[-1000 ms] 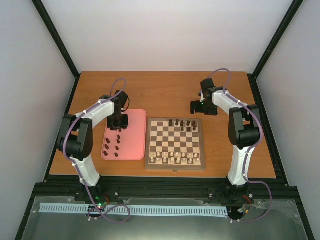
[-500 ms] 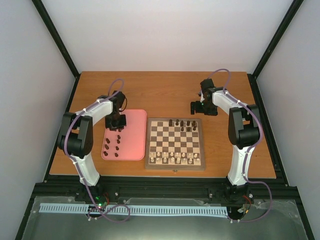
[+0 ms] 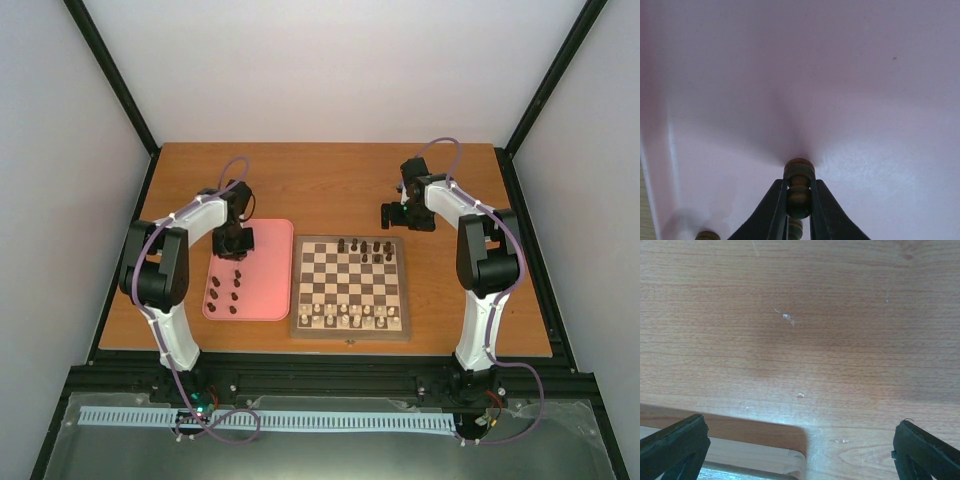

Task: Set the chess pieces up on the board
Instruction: Pick up the chess piece from the storage box, then place the chess piece on the chessboard.

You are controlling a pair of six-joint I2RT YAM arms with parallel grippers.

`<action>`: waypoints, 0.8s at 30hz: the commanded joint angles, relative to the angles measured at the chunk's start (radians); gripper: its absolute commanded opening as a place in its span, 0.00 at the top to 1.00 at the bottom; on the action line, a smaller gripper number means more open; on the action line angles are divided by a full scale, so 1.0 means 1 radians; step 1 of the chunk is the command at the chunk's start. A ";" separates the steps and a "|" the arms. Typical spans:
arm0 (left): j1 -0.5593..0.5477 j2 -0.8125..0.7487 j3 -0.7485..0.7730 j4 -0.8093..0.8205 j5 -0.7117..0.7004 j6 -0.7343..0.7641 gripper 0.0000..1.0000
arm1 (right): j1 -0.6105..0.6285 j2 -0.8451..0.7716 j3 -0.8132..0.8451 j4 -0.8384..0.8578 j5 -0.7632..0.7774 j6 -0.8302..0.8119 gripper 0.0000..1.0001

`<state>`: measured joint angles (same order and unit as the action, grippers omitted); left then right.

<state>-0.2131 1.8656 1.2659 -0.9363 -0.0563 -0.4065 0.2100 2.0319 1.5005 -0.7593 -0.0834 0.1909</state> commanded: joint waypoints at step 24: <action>-0.577 0.069 0.527 -0.141 0.127 0.055 0.93 | 0.003 -0.002 0.004 0.004 0.022 0.002 0.00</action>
<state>-0.7609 1.9209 1.7313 -1.0382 0.0612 -0.3916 0.2100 2.0319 1.5005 -0.7593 -0.0784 0.1909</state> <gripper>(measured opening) 0.108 1.000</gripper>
